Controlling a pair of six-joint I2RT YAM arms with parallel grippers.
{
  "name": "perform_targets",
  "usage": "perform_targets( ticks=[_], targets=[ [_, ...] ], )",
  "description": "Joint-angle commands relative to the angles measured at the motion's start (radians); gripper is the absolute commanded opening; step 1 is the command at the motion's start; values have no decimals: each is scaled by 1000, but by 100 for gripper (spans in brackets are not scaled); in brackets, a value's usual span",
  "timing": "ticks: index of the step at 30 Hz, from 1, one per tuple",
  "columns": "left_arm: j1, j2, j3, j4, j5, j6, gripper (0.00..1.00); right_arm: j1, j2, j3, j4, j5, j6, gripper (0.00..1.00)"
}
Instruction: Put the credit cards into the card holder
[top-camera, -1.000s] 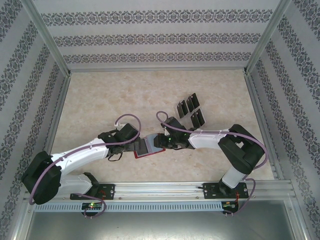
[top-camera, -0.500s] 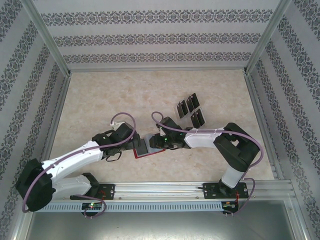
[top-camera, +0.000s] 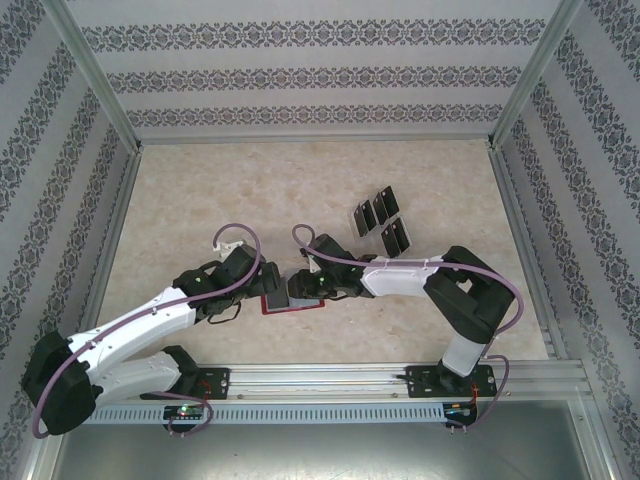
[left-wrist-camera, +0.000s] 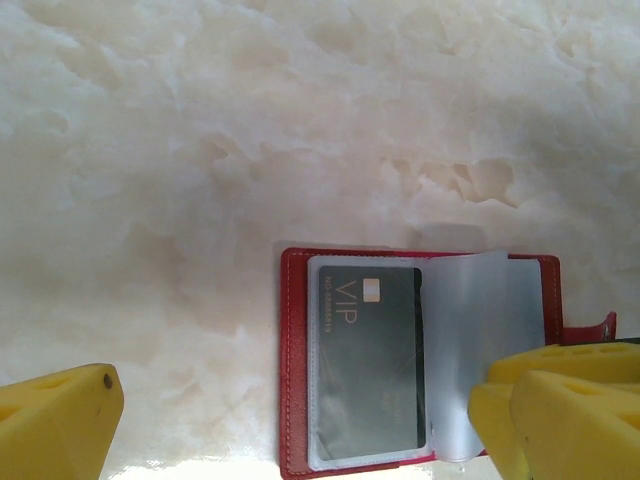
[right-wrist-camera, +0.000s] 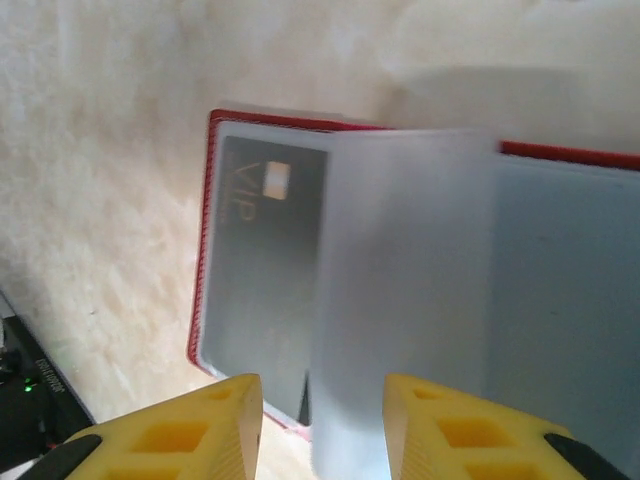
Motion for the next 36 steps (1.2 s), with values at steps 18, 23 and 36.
perform_targets(
  ticks=[18,23,36],
  targets=[
    [13,-82,-7,12,-21,-54,100,13,-100,82,-216,137,-45,39],
    [13,-58,-12,6,-17,-31,100,-7,-126,47,-308,205,-83,46],
    [19,149,-24,-35,-33,46,100,6,-41,42,-250,165,-67,47]
  ],
)
